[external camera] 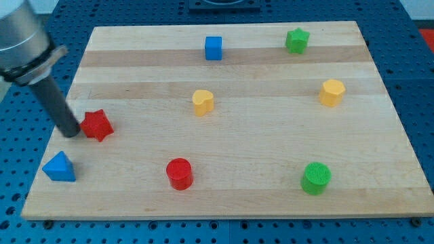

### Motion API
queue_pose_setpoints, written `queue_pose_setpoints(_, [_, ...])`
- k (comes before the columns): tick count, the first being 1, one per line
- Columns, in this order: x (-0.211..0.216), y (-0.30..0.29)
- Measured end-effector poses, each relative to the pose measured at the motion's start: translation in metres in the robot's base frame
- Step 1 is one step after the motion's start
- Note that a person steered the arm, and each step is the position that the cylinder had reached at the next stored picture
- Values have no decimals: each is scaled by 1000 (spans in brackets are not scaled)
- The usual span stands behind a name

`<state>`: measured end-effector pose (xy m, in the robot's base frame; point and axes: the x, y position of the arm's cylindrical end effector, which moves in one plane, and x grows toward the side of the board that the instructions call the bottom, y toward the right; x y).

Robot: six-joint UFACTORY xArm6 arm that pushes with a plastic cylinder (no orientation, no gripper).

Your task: Move blue triangle towards the red circle

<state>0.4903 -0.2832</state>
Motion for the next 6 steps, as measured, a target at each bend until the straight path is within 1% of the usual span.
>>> queue_pose_setpoints(1, [13,-21])
queue_pose_setpoints(2, [31,-19])
queue_pose_setpoints(3, [60,-14])
queue_pose_setpoints(4, [69,18])
queue_pose_setpoints(5, [67,99])
queue_pose_setpoints(6, [65,134])
